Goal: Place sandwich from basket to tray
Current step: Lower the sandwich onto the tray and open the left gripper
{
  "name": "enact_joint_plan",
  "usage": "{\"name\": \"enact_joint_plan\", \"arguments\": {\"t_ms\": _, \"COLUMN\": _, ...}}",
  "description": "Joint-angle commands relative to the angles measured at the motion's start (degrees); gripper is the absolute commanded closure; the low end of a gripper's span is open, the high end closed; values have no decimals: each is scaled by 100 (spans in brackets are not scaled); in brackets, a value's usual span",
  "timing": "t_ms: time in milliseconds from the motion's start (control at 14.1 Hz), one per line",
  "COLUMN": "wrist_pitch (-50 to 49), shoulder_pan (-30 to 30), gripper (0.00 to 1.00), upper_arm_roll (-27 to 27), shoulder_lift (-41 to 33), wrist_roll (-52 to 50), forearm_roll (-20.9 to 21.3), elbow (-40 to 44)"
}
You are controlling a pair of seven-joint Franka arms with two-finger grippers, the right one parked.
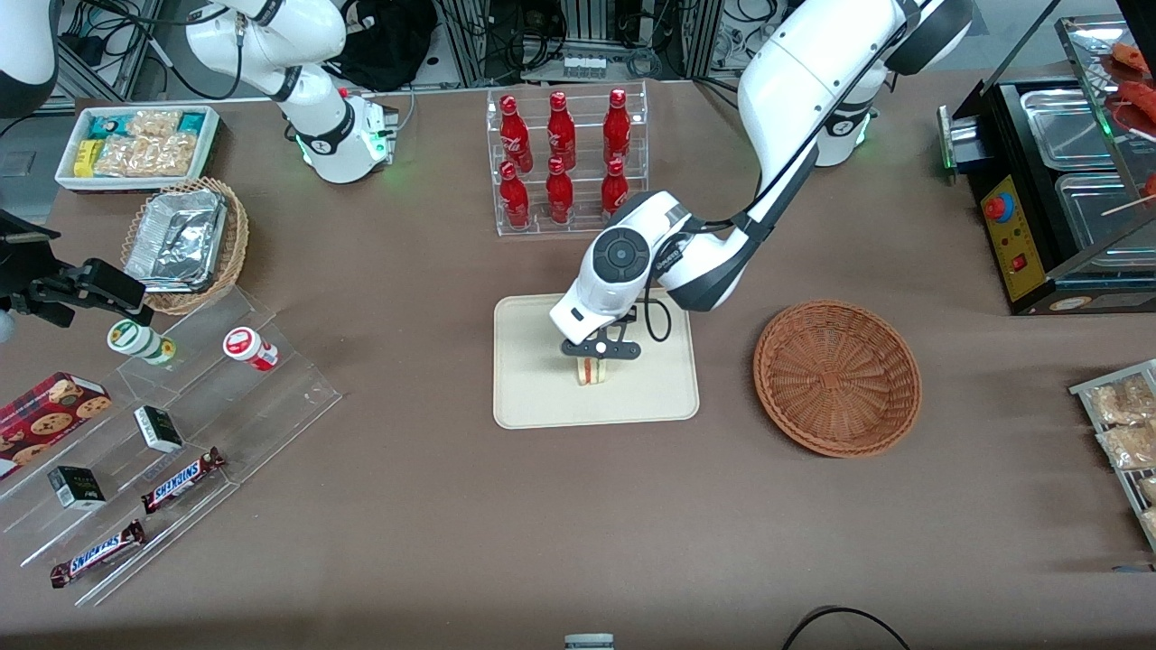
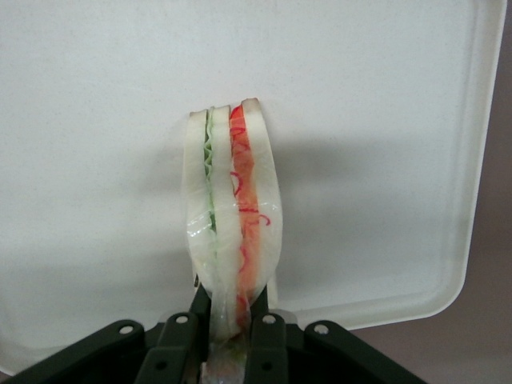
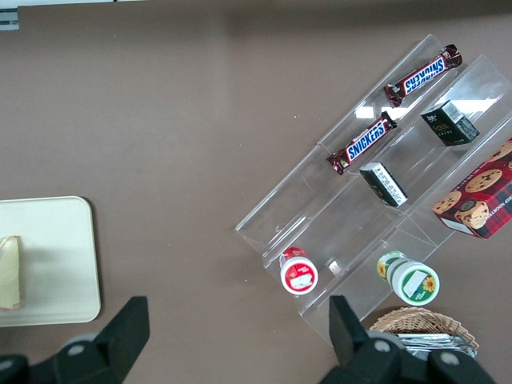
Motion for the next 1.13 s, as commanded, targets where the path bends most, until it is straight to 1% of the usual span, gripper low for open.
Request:
{"name": "enact_joint_plan", "arguments": {"t_ms": 0, "wrist_pitch": -29, "shoulder_pan": -41, "gripper": 4, "upper_arm_roll": 22, "shoulder_lift": 79, "wrist_roll": -22, "forearm_roll": 59, "elbow": 173}}
{"name": "enact_joint_plan", "arguments": {"t_ms": 71, "wrist_pitch": -47, "shoulder_pan": -32, "gripper": 0, "upper_arm_roll": 22, "shoulder_lift": 36, "wrist_roll": -47, "forearm_roll": 51, "elbow": 182}}
{"name": "enact_joint_plan", "arguments": {"t_ms": 283, "wrist_pitch": -274, "shoulder_pan": 20, "gripper": 0, "upper_arm_roll": 31, "shoulder_lift": -306, "wrist_roll": -74, "forearm_roll": -2, "elbow": 173}}
{"name": "enact_joint_plan", "arguments": {"t_ms": 496, "wrist_pitch": -1055, "shoulder_pan": 125, "gripper": 0, "upper_arm_roll": 136, "shoulder_lift": -982, "wrist_roll": -363, "forearm_roll": -11, "elbow": 173}}
{"name": "enact_joint_plan", "arguments": {"t_ms": 637, "wrist_pitch": -1521, "shoulder_pan": 380, "gripper": 0, "upper_arm_roll": 137, "shoulder_lift": -1474, "wrist_roll": -391, "forearm_roll": -11, "elbow": 173}}
{"name": "enact_joint_plan", "arguments": {"t_ms": 1062, "wrist_pitch": -3050, "shoulder_pan": 1503, "gripper": 0, "upper_arm_roll": 154, "shoulder_lift": -2907, "wrist_roll": -215, "forearm_roll": 68, "elbow": 173}}
